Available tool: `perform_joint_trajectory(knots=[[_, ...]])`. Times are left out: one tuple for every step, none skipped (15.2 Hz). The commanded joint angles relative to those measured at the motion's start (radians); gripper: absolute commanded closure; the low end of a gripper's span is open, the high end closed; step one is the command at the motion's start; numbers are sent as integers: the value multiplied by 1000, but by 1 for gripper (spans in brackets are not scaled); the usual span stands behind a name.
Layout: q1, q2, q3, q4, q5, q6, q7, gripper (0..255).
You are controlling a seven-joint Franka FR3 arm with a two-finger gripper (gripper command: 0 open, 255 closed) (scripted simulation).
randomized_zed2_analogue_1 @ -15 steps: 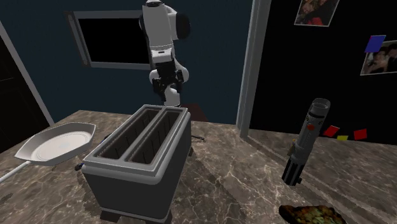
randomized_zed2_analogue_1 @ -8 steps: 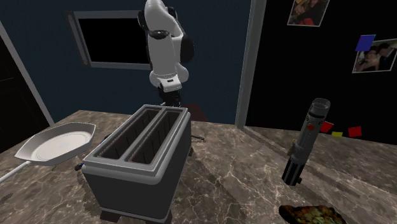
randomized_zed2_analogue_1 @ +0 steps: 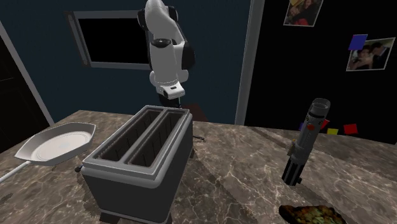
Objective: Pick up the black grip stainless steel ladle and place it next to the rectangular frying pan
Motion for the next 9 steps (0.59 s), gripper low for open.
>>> perform_joint_trajectory(knots=[[14, 103, -7, -23, 5, 72, -21, 0], [19, 116, -13, -35, 7, 96, -23, 0], [23, 115, -17, -35, 6, 96, -22, 0], [25, 115, -20, -35, 5, 96, -22, 0], [29, 115, -23, -35, 4, 96, -21, 0], [31, 115, -25, -35, 4, 96, -21, 0], [33, 115, -27, -35, 3, 96, -20, 0], [35, 114, -29, -35, 3, 96, -20, 0], [38, 114, -32, -35, 2, 96, -19, 0]])
